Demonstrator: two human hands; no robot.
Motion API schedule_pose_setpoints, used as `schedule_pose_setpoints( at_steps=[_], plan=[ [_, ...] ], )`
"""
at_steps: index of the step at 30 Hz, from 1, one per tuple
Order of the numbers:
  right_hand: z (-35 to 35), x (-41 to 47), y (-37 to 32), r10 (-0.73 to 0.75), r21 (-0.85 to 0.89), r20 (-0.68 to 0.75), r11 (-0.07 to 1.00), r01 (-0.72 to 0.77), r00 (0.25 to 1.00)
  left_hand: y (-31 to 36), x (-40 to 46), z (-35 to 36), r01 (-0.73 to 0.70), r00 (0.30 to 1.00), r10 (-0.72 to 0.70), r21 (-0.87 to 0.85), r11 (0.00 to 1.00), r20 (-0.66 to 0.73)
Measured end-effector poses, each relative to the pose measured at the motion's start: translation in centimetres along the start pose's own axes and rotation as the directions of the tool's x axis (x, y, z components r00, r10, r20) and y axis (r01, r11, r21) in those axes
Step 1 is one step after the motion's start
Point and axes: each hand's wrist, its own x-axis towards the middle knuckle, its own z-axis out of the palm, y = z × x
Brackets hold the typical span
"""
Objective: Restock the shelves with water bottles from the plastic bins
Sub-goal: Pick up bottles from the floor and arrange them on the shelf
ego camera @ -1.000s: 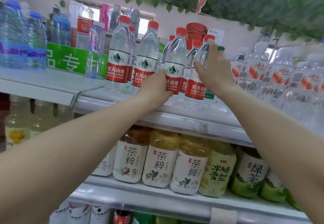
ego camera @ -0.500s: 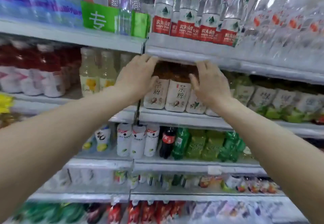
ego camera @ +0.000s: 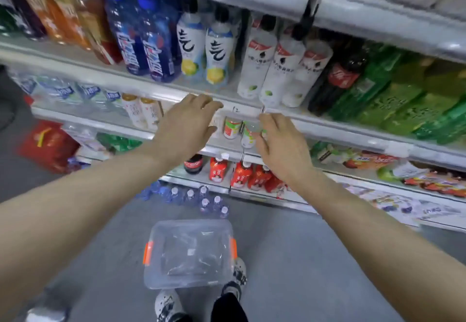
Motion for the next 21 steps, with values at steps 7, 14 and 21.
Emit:
schedule_pose_setpoints(
  at_steps=[7, 14, 21],
  plan=[
    [20.6, -6.5, 0.5, 0.037, 0.160, 0.255, 0.984, -0.080, 0.966, -4.0, -10.2, 21.6, 0.131, 0.963, -0.111, -0.067, 0.989, 0.244],
    [40.3, -13.9, 4.9, 0.124, 0.164, 0.517, 0.957, -0.240, 0.847, -4.2, -18.2, 41.8, 0.243, 0.892, -0.203, -0.049, 0.969, 0.404],
    [55.4, -18.9, 7.1, 0.200, 0.121, 0.669, 0.921, -0.371, 0.715, -5.9, -22.1, 56.7, 0.270, 0.869, -0.217, -0.059, 0.961, 0.445]
  ],
)
